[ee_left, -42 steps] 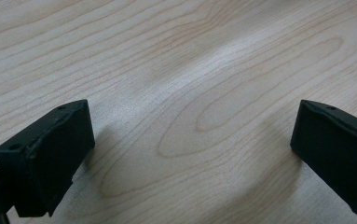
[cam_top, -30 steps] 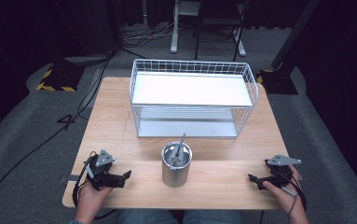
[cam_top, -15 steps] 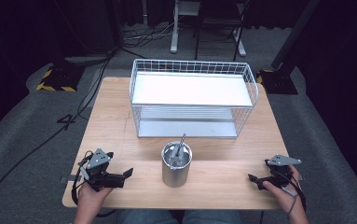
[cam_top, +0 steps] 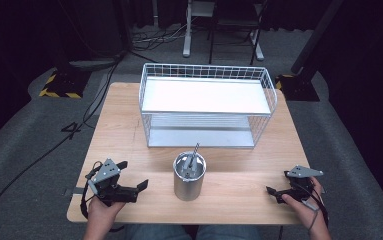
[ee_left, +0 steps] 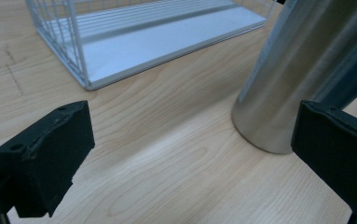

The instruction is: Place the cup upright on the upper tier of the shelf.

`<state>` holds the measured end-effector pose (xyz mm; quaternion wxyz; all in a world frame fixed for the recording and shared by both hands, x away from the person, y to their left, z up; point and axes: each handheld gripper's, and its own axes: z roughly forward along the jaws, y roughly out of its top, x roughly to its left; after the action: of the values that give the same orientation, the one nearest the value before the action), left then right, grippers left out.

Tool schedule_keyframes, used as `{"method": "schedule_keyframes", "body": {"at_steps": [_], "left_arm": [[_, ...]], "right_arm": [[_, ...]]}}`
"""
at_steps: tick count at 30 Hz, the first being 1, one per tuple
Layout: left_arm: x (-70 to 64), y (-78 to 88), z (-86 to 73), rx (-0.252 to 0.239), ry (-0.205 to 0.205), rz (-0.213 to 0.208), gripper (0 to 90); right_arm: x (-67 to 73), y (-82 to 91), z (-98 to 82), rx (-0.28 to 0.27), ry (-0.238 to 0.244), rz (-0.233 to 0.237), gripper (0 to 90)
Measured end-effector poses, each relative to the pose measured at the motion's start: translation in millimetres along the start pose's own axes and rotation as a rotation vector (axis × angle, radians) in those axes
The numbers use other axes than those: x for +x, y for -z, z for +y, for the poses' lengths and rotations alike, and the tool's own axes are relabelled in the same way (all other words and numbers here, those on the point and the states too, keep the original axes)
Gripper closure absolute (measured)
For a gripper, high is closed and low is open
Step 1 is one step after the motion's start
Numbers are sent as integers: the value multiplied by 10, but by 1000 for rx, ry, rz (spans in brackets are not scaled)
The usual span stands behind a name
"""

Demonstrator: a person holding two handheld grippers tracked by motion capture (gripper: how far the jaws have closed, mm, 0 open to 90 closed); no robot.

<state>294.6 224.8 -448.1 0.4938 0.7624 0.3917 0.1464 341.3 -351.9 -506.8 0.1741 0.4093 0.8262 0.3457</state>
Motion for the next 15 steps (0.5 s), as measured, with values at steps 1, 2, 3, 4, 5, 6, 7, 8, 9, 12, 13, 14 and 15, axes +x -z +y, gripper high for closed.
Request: {"method": "schedule_keyframes", "body": {"at_steps": [1,2,3,4,5,6,7,8,9,12,13,14,15], "left_arm": [[-21,-6,13,0,-3,-6,0],[-41,-13,25,-4,-7,-13,0],[-60,-18,40,-7,-7,-26,0],[-81,-24,56,-9,-7,-36,0],[-104,-28,71,-12,-10,-44,0],[-130,-33,87,-18,-11,-53,0],[-152,-38,105,-21,-20,-60,0],[-182,-40,120,-22,-20,-68,0],[-207,-47,136,-28,-29,-73,0],[-282,-60,180,-34,-40,-94,0],[-327,-76,205,-43,-44,-112,0],[-327,-76,205,-43,-44,-112,0],[-350,-85,216,-48,-44,-118,0]], "right_arm": [[0,0,0,0,0,0,0],[0,0,0,0,0,0,0],[0,0,0,0,0,0,0],[0,0,0,0,0,0,0],[0,0,0,0,0,0,0],[0,0,0,0,0,0,0],[0,0,0,0,0,0,0],[0,0,0,0,0,0,0],[0,0,0,0,0,0,0],[0,0,0,0,0,0,0],[0,0,0,0,0,0,0],[0,0,0,0,0,0,0],[0,0,0,0,0,0,0]]}}
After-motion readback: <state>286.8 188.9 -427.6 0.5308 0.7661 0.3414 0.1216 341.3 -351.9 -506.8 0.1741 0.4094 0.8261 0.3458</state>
